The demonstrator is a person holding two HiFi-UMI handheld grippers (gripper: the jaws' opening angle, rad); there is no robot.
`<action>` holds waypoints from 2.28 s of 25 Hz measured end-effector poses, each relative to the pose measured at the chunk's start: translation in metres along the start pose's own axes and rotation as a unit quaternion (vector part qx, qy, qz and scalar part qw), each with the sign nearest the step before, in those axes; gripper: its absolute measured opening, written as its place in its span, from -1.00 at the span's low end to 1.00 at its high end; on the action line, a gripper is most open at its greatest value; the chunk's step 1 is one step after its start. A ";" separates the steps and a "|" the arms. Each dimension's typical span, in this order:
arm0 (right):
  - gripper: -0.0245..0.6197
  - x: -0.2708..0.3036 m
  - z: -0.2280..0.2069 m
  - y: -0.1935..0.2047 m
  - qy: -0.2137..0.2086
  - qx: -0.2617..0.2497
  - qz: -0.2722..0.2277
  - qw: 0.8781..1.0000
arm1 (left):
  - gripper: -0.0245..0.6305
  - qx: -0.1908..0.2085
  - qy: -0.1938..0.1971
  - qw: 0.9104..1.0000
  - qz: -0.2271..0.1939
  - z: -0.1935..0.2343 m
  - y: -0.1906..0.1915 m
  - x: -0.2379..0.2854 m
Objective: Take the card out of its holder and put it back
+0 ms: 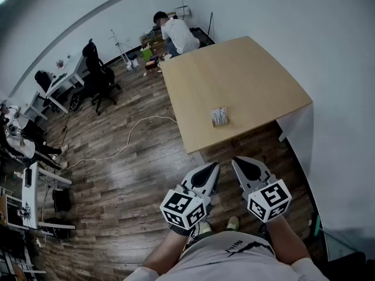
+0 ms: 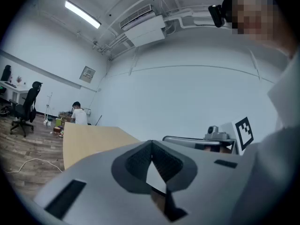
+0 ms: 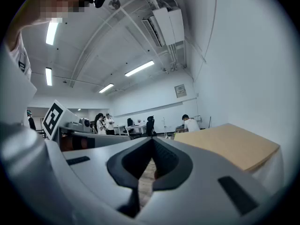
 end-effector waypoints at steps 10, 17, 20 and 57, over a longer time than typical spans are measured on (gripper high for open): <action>-0.89 -0.022 -0.028 0.011 -0.021 0.027 -0.026 0.999 | -0.89 -0.004 -0.008 1.000 0.005 -0.017 0.007 0.021; -0.89 -0.028 -0.047 0.014 -0.034 0.042 -0.038 0.998 | -0.89 0.010 -0.015 1.000 0.011 -0.014 0.004 0.033; -0.89 -0.025 -0.053 0.013 -0.033 0.047 -0.040 0.998 | -0.89 0.011 -0.020 1.000 0.010 -0.006 -0.002 0.037; -0.89 0.227 -0.175 -0.042 0.033 0.094 0.001 0.995 | -0.88 0.075 0.127 0.981 0.128 0.296 -0.006 0.254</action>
Point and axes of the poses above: the fingertips, and each gripper's own axes: x forward along the fingers, z to its left, y out of its underside, the point moved 8 cm from there along -x, backward along the fingers, and after that the axes turned 15 degrees about z, right-handed, at the moved point
